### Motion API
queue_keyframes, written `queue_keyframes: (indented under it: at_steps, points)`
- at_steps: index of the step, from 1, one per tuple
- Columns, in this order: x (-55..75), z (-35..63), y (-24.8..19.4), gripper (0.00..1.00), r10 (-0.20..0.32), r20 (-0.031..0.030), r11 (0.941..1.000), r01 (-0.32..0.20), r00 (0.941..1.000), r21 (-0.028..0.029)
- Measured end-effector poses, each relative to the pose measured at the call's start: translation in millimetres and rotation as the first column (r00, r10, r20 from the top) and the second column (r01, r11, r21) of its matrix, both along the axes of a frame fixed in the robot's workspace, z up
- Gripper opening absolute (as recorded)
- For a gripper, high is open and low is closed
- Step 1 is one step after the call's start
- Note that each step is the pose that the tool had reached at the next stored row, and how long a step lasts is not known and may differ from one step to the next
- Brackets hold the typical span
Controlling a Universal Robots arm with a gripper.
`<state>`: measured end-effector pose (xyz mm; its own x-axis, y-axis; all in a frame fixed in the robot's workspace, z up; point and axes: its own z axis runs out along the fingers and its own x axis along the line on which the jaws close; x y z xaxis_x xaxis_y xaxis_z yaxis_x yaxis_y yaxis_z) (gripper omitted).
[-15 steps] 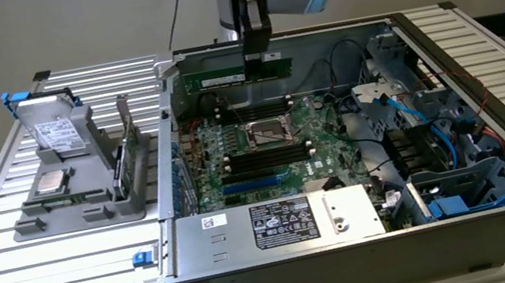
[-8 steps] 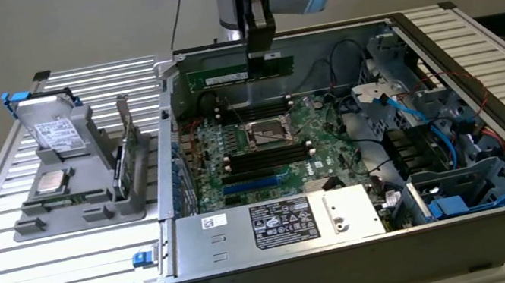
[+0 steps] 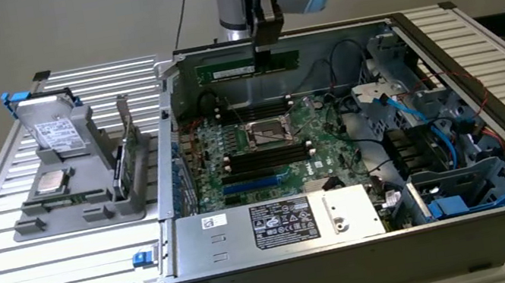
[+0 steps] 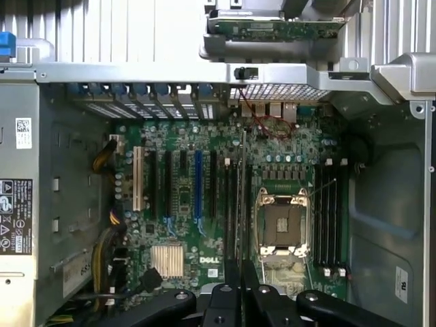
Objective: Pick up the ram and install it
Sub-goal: 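Pick up the ram and move it above insertion slot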
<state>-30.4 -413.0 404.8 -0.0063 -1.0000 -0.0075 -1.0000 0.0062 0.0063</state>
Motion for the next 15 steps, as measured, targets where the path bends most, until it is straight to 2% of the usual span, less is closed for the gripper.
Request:
queue_keyframes:
  at_steps: [5, 10, 15]
  points:
    - [6.0, -2.7, 6.0, 0.13, 0.007, 0.0000, 1.0000, -0.007, 1.0000, 0.0001]
    - [8.6, -3.4, 9.7, 0.13, 0.021, 0.0000, 0.9998, -0.021, 0.9998, 0.0000]
    - [9.0, -7.1, 21.8, 0.13, 0.022, 0.0001, 0.9998, -0.022, 0.9998, 0.0000]
